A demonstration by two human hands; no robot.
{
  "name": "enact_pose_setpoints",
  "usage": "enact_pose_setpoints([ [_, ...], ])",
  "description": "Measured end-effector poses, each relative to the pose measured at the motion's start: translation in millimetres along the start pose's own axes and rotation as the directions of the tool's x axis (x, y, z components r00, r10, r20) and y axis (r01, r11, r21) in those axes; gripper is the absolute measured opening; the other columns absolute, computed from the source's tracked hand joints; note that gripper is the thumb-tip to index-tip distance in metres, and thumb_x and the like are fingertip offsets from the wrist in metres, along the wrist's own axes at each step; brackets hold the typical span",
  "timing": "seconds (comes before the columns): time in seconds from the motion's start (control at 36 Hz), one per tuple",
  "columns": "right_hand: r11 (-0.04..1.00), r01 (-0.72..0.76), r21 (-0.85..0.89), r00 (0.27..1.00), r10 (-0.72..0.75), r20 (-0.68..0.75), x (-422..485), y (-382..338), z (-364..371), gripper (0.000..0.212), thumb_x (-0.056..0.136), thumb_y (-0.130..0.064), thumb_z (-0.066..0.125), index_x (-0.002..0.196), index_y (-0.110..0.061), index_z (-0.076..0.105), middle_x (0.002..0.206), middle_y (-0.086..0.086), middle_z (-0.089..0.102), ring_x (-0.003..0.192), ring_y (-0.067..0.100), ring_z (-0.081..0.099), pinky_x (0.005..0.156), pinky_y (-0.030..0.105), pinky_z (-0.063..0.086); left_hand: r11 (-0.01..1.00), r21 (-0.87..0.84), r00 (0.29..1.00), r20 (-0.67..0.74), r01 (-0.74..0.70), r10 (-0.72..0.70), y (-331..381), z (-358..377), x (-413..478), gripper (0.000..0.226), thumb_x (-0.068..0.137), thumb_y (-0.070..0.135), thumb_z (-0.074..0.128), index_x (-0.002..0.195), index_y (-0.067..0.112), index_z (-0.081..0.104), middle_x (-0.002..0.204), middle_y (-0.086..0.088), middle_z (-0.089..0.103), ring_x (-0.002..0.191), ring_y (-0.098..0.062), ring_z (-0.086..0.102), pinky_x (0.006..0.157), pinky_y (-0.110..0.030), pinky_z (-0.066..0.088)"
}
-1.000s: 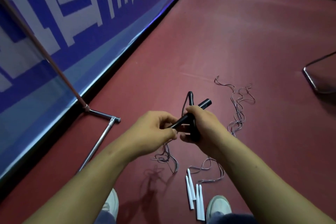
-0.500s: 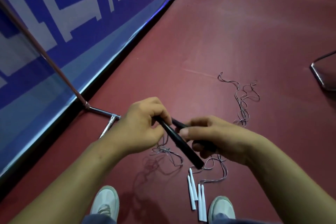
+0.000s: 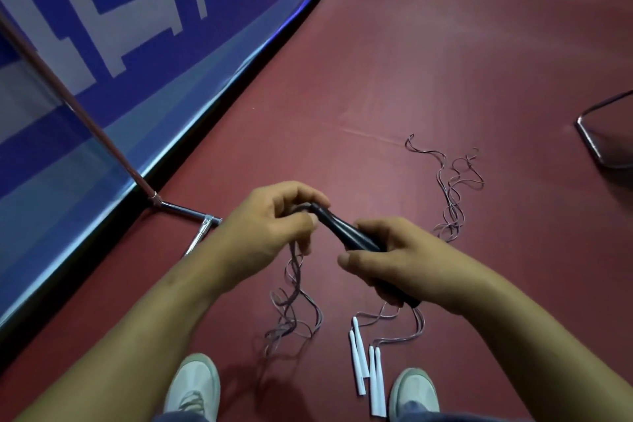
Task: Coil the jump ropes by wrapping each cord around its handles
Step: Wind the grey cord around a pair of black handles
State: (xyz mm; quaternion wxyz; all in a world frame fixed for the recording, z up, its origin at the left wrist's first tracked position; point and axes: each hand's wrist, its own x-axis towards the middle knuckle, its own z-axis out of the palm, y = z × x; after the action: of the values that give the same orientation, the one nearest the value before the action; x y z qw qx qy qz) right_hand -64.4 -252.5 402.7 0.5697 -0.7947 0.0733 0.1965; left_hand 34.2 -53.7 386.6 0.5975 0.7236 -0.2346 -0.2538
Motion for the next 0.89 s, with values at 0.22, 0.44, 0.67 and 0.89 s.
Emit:
enact_pose_setpoints([
  [0.22,0.997,0.037,-0.071,0.983,-0.049,-0.176,3,4,9,0.024,0.092,-0.018,0.073,0.091,-0.003,0.054,0.061,0.0,0.039,0.045,0.016,0.036,0.041,0.025,0.032,0.998,-0.013,0.999,0.001,0.053,-0.053,-1,-7,-1,0.015,0.097,0.025,0.066,0.1,0.014,0.075,0.074,-0.004,0.069,0.063,-0.018,0.053,0.064,-0.035,0.046],
  [0.44,0.93,-0.012,-0.366,0.977,-0.068,-0.204,12,-2,26,0.028,0.093,-0.047,0.064,0.095,-0.022,0.05,0.084,0.01,0.066,0.062,0.022,0.056,0.064,0.047,0.054,0.988,-0.153,0.963,-0.267,-0.006,-0.035,-2,13,6,0.017,0.098,0.01,0.063,0.085,0.007,0.074,0.057,-0.003,0.045,0.051,-0.016,0.038,0.056,-0.032,0.035],
  [0.67,0.953,-0.013,-0.304,0.939,-0.093,-0.332,20,-4,35,0.016,0.091,-0.028,0.056,0.088,-0.013,0.052,0.063,-0.002,0.05,0.054,0.015,0.041,0.053,0.035,0.039,0.909,-0.416,0.973,-0.218,-0.022,-0.076,8,11,4,0.022,0.097,0.019,0.063,0.084,0.002,0.069,0.06,-0.008,0.056,0.048,-0.015,0.044,0.049,-0.026,0.041],
  [0.89,0.959,0.08,0.273,0.928,0.028,-0.371,15,-12,36,0.015,0.098,-0.01,0.049,0.097,-0.009,0.064,0.053,-0.003,0.035,0.041,0.012,0.025,0.042,0.021,0.02,0.965,-0.254,0.977,-0.213,-0.068,0.013,2,4,0,0.024,0.105,0.013,0.052,0.097,0.007,0.074,0.071,-0.01,0.066,0.059,-0.016,0.057,0.06,-0.026,0.051],
])
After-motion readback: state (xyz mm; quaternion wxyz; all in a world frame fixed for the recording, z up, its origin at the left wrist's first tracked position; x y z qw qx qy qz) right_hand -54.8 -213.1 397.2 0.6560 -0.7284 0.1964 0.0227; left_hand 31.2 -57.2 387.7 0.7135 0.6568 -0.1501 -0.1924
